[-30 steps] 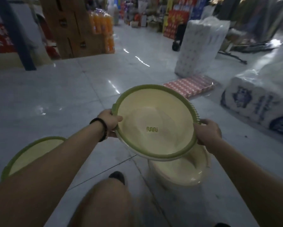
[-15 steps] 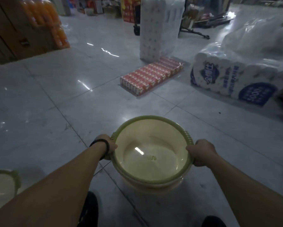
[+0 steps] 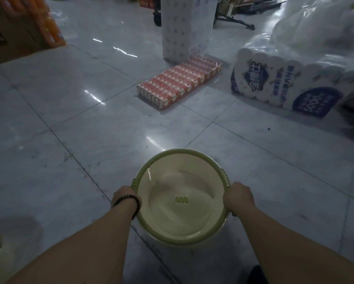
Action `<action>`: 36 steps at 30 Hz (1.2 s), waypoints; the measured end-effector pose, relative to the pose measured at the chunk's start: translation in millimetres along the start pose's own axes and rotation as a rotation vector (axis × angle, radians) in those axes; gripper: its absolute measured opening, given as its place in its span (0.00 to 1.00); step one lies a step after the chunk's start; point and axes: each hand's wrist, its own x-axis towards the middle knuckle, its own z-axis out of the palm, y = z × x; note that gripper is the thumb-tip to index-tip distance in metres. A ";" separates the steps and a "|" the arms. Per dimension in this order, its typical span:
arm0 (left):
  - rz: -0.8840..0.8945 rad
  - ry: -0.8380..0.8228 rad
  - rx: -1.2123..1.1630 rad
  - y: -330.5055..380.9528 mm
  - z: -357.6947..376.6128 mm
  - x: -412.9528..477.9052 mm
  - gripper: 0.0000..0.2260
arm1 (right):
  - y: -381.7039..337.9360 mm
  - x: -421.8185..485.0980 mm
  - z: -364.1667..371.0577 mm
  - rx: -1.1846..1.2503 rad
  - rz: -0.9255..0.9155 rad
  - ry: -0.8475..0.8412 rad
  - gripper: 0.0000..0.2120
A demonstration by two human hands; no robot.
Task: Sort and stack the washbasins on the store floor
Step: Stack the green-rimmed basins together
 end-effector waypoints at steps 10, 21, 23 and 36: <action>-0.058 -0.274 -0.136 -14.6 -40.2 -16.3 0.24 | -44.7 -29.8 -16.4 -0.240 -0.066 0.099 0.22; 0.118 -0.069 -0.376 -229.0 -214.1 -76.2 0.11 | -223.2 -279.3 44.1 -0.107 -0.823 -0.411 0.16; 0.029 -0.024 -0.410 -293.7 -214.5 -77.6 0.08 | -248.4 -327.2 71.1 -0.166 -0.878 -0.519 0.16; -0.232 0.002 -0.048 -527.2 -101.9 26.8 0.31 | -308.6 -432.0 154.5 -0.821 -0.962 -0.713 0.11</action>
